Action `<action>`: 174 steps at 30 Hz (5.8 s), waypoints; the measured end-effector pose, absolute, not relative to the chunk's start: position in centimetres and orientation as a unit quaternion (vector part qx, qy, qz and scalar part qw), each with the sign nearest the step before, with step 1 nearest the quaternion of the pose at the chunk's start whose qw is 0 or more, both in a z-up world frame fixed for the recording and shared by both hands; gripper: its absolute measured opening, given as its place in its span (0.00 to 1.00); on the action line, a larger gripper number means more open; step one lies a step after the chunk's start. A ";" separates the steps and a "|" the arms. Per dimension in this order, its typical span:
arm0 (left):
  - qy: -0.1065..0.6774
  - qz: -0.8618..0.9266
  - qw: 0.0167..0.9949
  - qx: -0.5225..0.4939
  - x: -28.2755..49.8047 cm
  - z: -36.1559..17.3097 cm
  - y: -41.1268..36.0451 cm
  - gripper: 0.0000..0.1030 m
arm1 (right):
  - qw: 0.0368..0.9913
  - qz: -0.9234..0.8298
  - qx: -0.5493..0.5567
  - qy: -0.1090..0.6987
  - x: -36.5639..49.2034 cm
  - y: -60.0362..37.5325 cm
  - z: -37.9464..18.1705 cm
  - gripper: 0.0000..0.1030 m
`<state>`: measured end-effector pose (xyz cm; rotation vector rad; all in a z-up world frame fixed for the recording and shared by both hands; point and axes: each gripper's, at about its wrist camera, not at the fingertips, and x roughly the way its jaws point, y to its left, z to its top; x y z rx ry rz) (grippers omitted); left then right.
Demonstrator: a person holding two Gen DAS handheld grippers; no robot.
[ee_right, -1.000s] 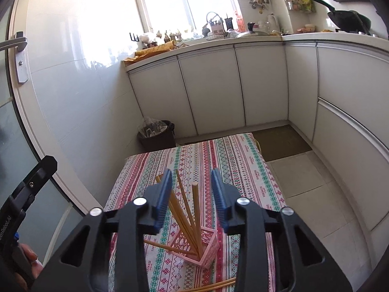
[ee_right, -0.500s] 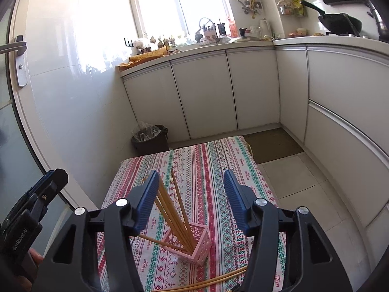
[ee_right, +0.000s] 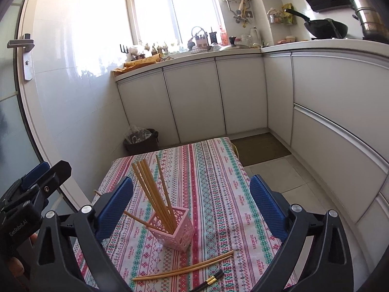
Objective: Organize utensils
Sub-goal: 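Move both open tools from the basket back to the loose chopsticks, then close the left tool on a wooden chopstick on the cloth, then lift the chopstick with the left tool while the right tool grasps another wooden chopstick, then carry both chopsticks over the pink basket and open both tools to drop them in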
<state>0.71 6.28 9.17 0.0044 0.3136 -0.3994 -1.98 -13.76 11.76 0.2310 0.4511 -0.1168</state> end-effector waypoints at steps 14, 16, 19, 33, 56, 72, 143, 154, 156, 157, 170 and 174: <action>0.336 -0.323 0.867 0.177 -0.6 0.0 -0.9 0.93 | 0.937 -0.110 0.121 0.307 -9.1 -21.5 4.0 0.93; 0.362 -0.336 0.842 0.214 -0.4 -2.0 -2.6 0.93 | 0.926 -0.117 0.144 0.328 -9.9 -23.1 2.0 0.93; 0.398 -0.352 0.808 0.255 0.4 -4.3 -5.1 0.90 | 0.907 -0.122 0.181 0.360 -10.5 -24.9 -0.7 0.93; 0.523 -0.344 0.685 0.372 8.1 -12.8 -17.0 0.10 | 0.882 -0.108 0.222 0.402 -9.8 -27.1 -2.9 0.93; 0.521 -0.352 0.714 0.308 11.0 -14.9 -14.7 0.06 | 0.835 -0.118 0.290 0.453 -7.9 -28.6 -5.2 0.93; 0.335 -0.331 0.870 0.142 0.6 1.0 3.5 0.06 | 0.707 -0.158 0.283 0.628 6.0 -21.0 -11.1 0.26; 0.240 -0.266 0.934 0.002 -0.6 10.1 5.5 0.06 | 0.917 -0.060 0.248 0.306 -5.0 -18.3 15.7 0.05; 0.181 -0.215 0.959 -0.035 4.1 13.7 2.2 0.06 | 0.926 -0.053 0.252 0.277 -2.9 -20.6 17.4 0.06; 0.179 -0.201 0.962 -0.037 5.5 13.2 1.8 0.06 | 0.925 -0.050 0.254 0.278 -2.0 -20.9 17.1 0.06; 0.180 -0.196 0.963 -0.038 6.2 12.8 1.6 0.06 | 0.925 -0.048 0.255 0.278 -1.6 -21.0 16.9 0.06; 0.195 -0.165 0.965 -0.053 8.0 9.0 3.8 0.33 | 0.923 -0.031 0.254 0.286 2.8 -19.9 15.5 0.06; 0.168 -0.159 0.971 -0.067 6.5 11.1 5.5 0.37 | 0.925 -0.021 0.248 0.286 3.5 -18.6 15.8 0.06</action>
